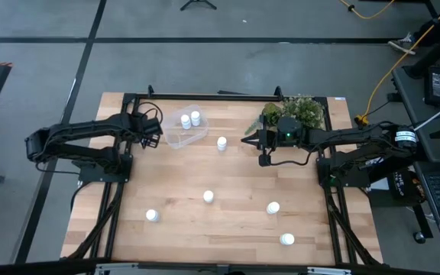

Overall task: Pick and place pill bottles into a basket
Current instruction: Put the white medicine bottle into the transparent bin

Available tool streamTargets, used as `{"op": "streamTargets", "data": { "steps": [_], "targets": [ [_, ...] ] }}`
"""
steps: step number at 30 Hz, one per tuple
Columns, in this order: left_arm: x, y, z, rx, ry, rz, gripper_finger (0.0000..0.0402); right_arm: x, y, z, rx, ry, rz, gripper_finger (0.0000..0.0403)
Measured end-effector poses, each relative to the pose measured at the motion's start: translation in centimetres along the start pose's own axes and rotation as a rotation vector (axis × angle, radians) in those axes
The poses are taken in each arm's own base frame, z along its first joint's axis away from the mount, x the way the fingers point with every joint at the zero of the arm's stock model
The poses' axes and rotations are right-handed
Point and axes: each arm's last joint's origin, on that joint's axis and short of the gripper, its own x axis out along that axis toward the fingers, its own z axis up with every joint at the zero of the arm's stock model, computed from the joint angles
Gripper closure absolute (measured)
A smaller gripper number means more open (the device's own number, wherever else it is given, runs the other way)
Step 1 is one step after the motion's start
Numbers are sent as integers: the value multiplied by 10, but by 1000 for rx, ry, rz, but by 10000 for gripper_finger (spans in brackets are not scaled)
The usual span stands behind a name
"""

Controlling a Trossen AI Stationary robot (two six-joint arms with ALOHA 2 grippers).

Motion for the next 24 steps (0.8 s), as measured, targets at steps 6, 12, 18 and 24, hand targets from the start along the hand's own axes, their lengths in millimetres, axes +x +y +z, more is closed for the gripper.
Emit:
{"op": "streamTargets", "data": {
  "steps": [6,12,18,24],
  "targets": [
    [13,1,0,8,42,-29,151,0,0,0,0,0,0,384],
    [19,4,1,11,53,-13,151,0,0,0,0,0,0,384],
    [21,6,3,7,78,-27,151,0,0,0,0,0,0,384],
    [22,6,5,20,95,-54,151,0,0,0,0,0,0,384]
  ]
}}
